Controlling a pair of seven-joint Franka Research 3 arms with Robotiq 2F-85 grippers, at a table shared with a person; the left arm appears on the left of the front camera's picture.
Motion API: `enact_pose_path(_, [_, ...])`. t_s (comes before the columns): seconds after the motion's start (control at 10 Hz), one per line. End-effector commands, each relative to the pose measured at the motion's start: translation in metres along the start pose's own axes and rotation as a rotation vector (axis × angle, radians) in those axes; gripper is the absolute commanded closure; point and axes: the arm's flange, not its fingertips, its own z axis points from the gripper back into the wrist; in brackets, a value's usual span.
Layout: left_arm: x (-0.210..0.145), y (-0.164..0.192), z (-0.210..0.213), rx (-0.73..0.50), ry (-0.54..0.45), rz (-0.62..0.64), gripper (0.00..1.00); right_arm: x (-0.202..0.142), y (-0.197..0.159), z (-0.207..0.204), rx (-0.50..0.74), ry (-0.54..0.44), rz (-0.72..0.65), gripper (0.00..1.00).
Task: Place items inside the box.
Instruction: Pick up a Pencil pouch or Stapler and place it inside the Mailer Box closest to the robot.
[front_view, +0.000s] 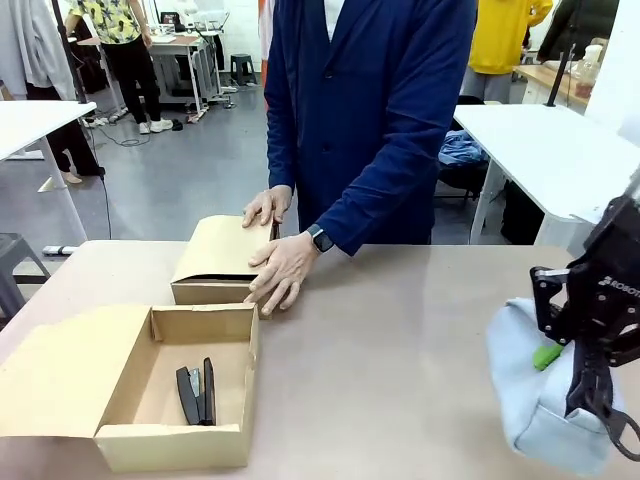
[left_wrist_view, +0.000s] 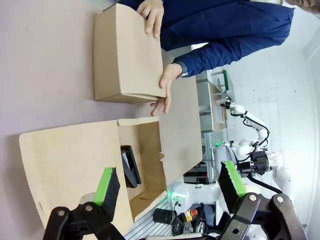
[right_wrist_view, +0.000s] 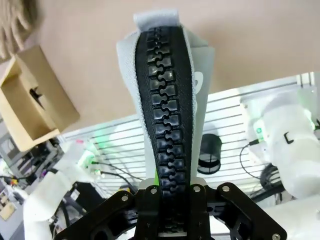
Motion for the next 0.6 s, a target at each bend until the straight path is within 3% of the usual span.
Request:
enact_pose_path(0.0, [0.000, -0.001, 0.000, -0.023, -0.011, -0.014, 0.00, 0.007, 0.032, -0.006, 0.036, 0.041, 0.073, 0.93])
enact_pose_path(0.3, [0.000, -0.001, 0.000, -0.023, -0.011, -0.014, 0.00, 0.015, 0.117, -0.041, 0.034, 0.085, 0.187, 0.93])
enact_pose_path(0.5, [0.000, -0.001, 0.000, -0.023, -0.011, -0.014, 0.00, 0.015, 0.108, -0.040, 0.032, 0.104, 0.175, 0.93])
